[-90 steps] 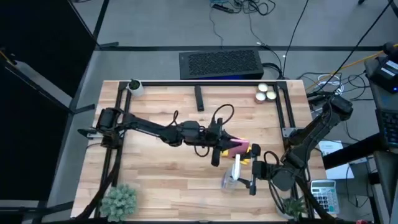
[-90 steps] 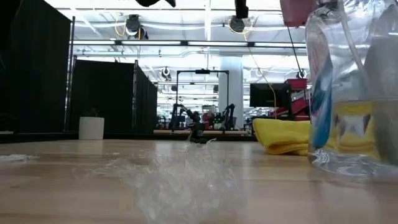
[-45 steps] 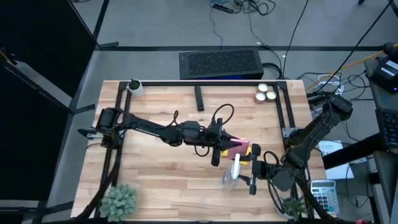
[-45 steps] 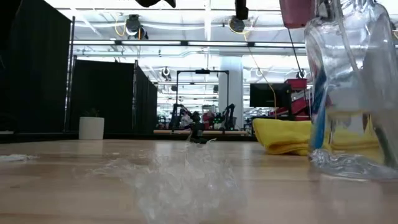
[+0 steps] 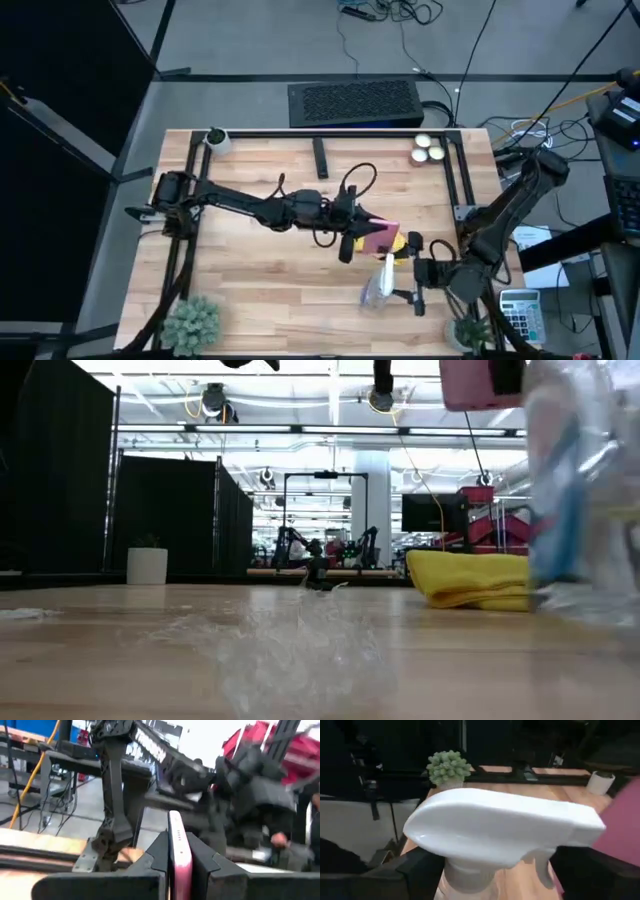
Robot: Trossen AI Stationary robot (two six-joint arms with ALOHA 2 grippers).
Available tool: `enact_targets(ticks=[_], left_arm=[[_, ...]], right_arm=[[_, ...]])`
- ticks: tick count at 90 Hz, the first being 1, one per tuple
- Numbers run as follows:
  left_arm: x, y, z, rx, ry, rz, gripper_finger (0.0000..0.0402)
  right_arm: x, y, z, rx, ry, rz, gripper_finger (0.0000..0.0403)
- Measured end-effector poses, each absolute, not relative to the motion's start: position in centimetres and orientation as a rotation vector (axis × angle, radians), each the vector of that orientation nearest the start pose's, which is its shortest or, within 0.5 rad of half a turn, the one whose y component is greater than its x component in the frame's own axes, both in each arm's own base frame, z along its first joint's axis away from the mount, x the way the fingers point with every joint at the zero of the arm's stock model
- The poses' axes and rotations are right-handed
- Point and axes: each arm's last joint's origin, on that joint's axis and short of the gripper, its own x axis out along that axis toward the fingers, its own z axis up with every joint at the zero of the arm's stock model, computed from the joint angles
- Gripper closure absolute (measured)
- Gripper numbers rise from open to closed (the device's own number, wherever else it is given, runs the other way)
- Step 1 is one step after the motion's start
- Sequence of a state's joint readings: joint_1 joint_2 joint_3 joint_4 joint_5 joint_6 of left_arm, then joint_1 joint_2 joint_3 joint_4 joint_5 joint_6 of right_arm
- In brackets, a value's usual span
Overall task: Apply microfiber cloth
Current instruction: Spray the cellphone using a spray bottle, then wipe the cellphone with a yellow microfiber cloth
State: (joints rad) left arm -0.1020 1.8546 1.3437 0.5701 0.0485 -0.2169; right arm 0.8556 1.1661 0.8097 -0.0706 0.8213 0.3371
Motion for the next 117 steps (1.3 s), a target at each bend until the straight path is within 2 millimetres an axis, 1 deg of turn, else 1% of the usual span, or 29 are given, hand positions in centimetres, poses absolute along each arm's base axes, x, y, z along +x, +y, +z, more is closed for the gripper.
enact_targets(ticks=[5,13,18,26,37,42,51,68,77,85,94,100,104,110,117], left_arm=[[43.1,-4.6,29.6,-0.202,-0.045,-0.157,0.0388],[42.8,-4.5,30.0,-0.193,-0.033,-0.156,0.0388],[42.7,-4.5,30.1,-0.174,-0.034,-0.156,0.0388],[42.4,-4.5,30.3,-0.166,0.002,-0.154,0.0388],[41.9,-4.4,30.7,-0.14,0.039,-0.15,0.0388],[41.4,-4.4,31.0,-0.13,0.064,-0.148,0.0388],[41.2,-4.5,31.5,-0.105,0.054,-0.15,0.0388],[41.0,-4.5,31.6,-0.089,0.064,-0.148,0.0388],[41.0,-4.5,31.6,-0.089,0.067,-0.148,0.0388],[41.0,-4.5,31.6,-0.089,0.067,-0.149,0.0388],[41.0,-4.5,31.6,-0.088,0.067,-0.149,0.0388],[41.0,-4.5,31.5,-0.085,0.077,-0.151,0.0388],[41.0,-4.5,31.3,-0.072,0.095,-0.153,0.0388],[40.9,-4.5,30.9,-0.06,0.141,-0.152,0.0388],[40.8,-4.5,30.3,-0.058,0.204,-0.148,0.0388]], right_arm=[[17.4,16.9,28.1,0.041,0.303,-0.015,0.0086],[17.4,16.7,27.7,0.064,0.339,-0.031,0.0086],[17.7,16.5,27.4,0.062,0.35,-0.049,0.0085],[17.6,16.4,27.0,0.048,0.381,-0.067,0.0085],[16.9,16.0,27.3,0.132,0.43,-0.016,0.0085],[16.7,15.9,27.2,0.191,0.473,0.017,0.0085],[16.3,15.8,26.8,0.27,0.557,0.027,0.0085],[15.2,15.2,25.4,0.328,0.767,0.032,0.0085],[14.4,14.7,25.7,0.429,0.848,0.03,0.0085],[13.6,13.9,25.5,0.463,0.934,-0.01,0.0085],[12.6,12.8,25.8,0.505,0.962,-0.073,0.0085],[12.0,11.9,25.8,0.513,0.974,-0.145,0.0085],[11.7,11.2,25.9,0.517,0.95,-0.219,0.0085],[11.4,10.1,26.0,0.507,0.871,-0.342,0.0085],[11.6,9.2,25.9,0.482,0.775,-0.478,0.0085]])
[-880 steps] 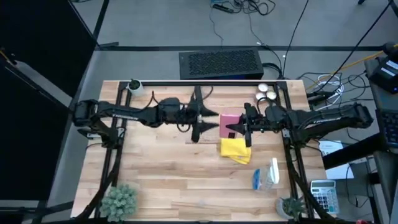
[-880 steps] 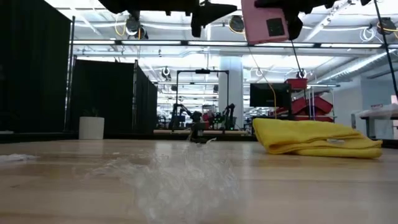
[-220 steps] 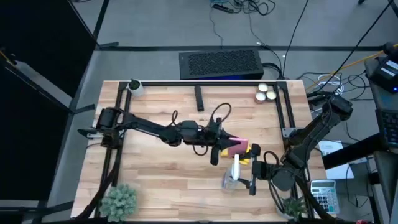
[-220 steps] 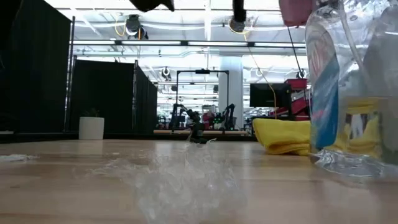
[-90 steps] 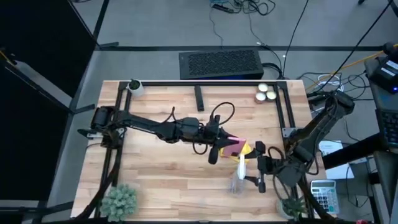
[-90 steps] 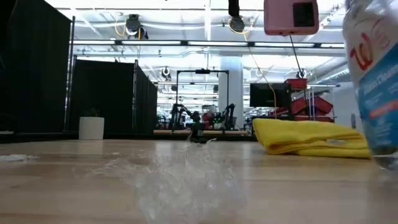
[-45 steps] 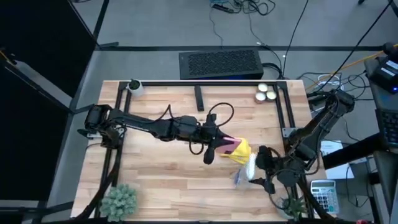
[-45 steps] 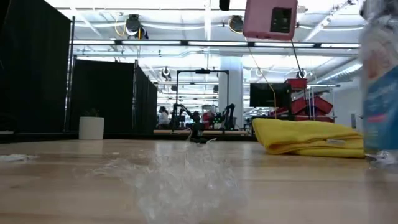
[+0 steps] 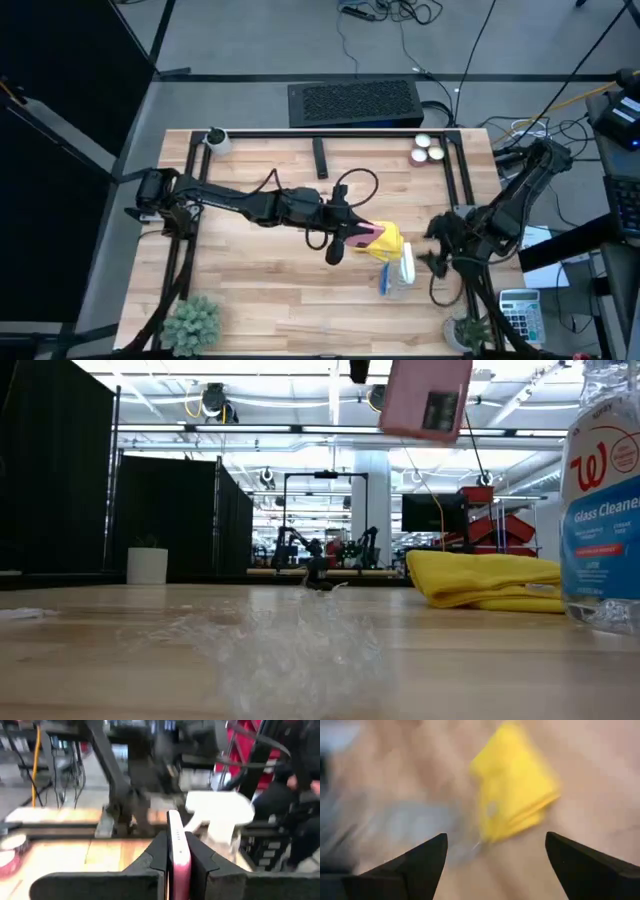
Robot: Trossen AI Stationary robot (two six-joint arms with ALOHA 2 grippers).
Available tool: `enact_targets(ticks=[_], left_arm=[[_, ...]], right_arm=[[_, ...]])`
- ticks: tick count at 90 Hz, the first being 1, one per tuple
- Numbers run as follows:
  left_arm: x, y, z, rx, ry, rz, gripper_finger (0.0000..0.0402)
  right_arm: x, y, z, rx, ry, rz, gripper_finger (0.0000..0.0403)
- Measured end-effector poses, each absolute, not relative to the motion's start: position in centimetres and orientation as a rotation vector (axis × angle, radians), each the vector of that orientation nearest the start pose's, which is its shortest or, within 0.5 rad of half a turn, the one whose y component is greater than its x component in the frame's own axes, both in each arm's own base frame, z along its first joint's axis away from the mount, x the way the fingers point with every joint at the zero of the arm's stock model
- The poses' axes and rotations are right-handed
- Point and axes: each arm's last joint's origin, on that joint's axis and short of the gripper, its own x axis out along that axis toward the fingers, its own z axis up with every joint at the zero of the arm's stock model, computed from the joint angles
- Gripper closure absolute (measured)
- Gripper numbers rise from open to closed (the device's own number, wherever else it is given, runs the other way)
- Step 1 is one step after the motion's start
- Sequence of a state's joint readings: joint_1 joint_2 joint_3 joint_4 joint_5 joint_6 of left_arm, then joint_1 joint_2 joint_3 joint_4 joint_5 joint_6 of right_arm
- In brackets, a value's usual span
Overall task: Apply microfiber cloth
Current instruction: Wipe the cellphone with a yellow microfiber cloth
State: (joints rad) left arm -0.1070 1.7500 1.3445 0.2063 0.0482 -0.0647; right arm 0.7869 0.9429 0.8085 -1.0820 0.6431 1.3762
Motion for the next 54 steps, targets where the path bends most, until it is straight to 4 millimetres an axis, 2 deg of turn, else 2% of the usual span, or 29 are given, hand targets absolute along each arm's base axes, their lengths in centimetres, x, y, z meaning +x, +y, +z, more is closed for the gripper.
enact_targets(ticks=[8,17,31,42,54], left_arm=[[40.6,-4.4,29.7,-0.052,0.271,-0.118,0.0388],[39.8,-4.2,29.1,-0.045,0.332,-0.086,0.0388],[37.7,-3.3,28.3,-0.07,0.349,-0.008,0.0388],[35.9,-2.2,27.4,-0.096,0.35,0.076,0.0388],[34.8,-1.5,26.1,-0.152,0.324,0.126,0.0388]], right_arm=[[12.2,8.1,25.1,0.458,0.7,-0.601,0.0085],[12.9,6.9,23.2,0.453,0.742,-0.679,0.0085],[14.8,5.8,19.8,0.483,0.757,-0.614,0.0085],[16.1,4.6,18.1,0.47,0.707,-0.588,0.0085],[17.1,3.3,16.7,0.472,0.74,-0.557,0.0085]])
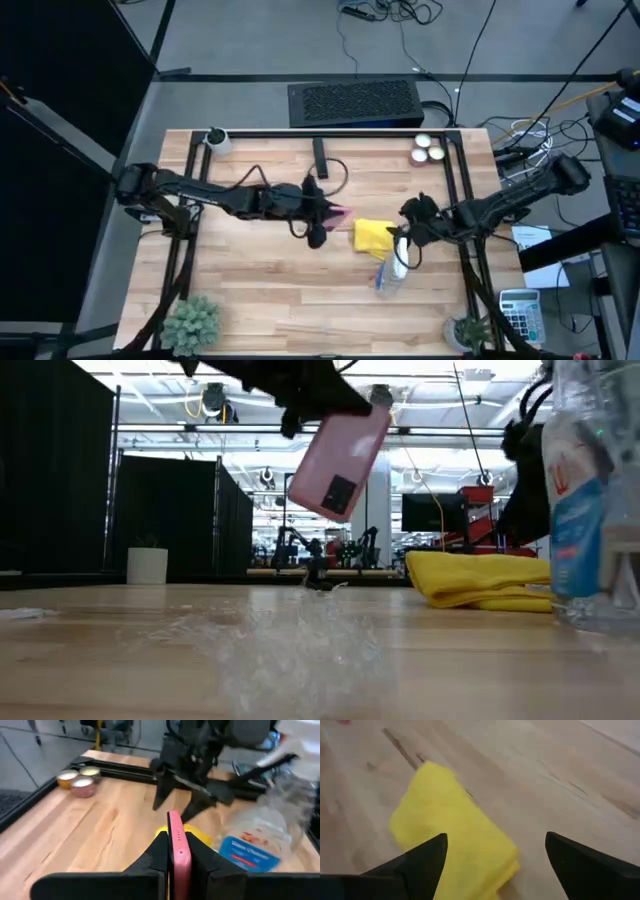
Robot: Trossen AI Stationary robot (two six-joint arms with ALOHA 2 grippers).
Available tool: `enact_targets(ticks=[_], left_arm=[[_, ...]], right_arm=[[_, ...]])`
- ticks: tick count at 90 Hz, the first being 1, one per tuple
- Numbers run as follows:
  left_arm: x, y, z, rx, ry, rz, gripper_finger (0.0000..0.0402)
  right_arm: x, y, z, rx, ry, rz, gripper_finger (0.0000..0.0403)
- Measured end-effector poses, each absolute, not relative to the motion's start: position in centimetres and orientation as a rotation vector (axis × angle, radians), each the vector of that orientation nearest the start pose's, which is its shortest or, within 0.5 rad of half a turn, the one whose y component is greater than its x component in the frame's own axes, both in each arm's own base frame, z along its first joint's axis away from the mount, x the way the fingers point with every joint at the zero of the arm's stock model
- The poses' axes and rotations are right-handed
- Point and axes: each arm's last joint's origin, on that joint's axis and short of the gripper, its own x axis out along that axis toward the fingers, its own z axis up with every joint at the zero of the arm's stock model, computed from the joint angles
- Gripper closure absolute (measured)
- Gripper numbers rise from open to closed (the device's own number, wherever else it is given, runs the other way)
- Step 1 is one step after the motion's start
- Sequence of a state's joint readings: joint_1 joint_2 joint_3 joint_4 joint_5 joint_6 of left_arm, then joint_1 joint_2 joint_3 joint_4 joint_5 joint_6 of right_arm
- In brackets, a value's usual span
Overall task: Apply microfiber cloth
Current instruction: Wipe the cellphone with a yellow microfiber cloth
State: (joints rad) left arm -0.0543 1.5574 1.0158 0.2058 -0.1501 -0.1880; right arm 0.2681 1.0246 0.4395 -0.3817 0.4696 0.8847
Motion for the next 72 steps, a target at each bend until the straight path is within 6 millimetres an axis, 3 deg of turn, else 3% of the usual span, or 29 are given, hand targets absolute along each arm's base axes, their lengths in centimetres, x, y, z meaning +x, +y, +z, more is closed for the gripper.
enact_targets(ticks=[15,41,72], left_arm=[[34.4,-1.3,24.6,-0.175,0.361,0.135,0.0388],[34.4,-1.3,24.5,-0.184,0.351,0.135,0.0388],[34.4,-1.3,24.4,-0.183,0.355,0.133,0.0388]], right_arm=[[18.1,2.9,15.4,0.455,0.807,-0.49,0.0085],[18.6,3.3,14.5,0.466,0.913,-0.379,0.0085],[14.6,4.3,19.6,0.495,1.122,-0.317,0.0085]])
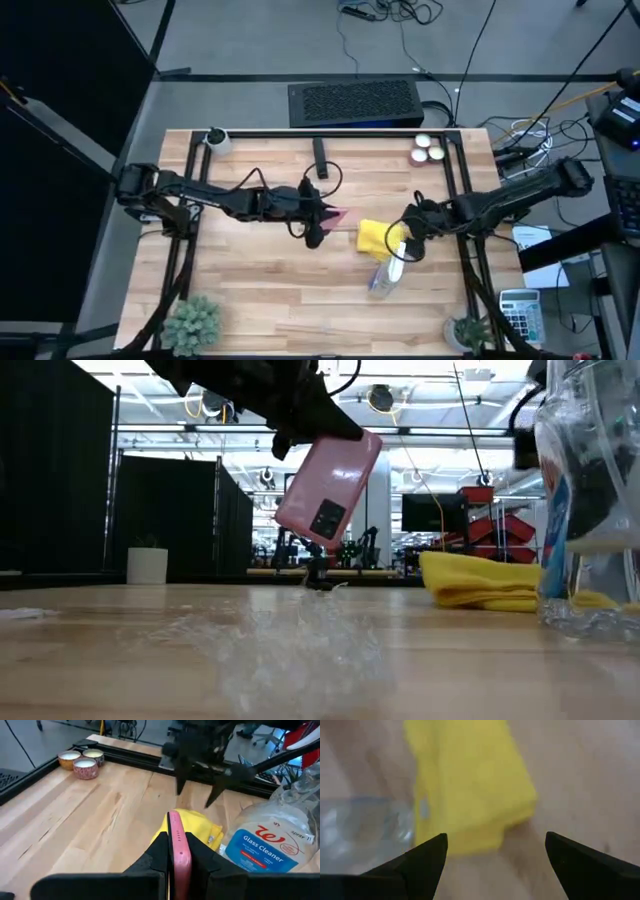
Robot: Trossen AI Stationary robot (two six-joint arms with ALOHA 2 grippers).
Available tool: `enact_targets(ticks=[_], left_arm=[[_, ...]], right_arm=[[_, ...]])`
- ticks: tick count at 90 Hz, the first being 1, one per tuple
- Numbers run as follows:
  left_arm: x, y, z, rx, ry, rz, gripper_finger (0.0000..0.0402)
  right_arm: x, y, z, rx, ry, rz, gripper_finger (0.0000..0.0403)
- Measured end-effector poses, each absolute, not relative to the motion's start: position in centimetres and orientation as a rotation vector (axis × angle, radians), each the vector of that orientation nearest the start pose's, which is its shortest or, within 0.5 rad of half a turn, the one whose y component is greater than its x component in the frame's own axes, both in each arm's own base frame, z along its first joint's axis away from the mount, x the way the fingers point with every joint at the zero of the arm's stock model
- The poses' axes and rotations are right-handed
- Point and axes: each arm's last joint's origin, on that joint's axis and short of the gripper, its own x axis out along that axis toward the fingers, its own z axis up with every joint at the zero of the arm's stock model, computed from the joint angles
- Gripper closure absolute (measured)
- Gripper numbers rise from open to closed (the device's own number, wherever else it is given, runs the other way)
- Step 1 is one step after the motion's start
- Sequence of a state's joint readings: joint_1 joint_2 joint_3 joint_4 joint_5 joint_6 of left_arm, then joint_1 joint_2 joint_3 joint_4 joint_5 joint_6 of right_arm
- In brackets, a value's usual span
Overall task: Apply microfiber cloth
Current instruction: Wipe the cellphone with a yellow microfiber cloth
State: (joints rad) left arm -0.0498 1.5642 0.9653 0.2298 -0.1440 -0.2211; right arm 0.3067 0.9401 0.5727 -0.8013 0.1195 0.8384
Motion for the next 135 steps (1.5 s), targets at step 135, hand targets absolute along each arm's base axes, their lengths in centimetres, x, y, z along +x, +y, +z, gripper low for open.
enact_targets(ticks=[135], left_arm=[[28.5,-0.8,30.2,-0.117,0.342,0.226,0.0388]], right_arm=[[21.2,9.1,20.3,0.205,0.939,-0.293,0.0085]])
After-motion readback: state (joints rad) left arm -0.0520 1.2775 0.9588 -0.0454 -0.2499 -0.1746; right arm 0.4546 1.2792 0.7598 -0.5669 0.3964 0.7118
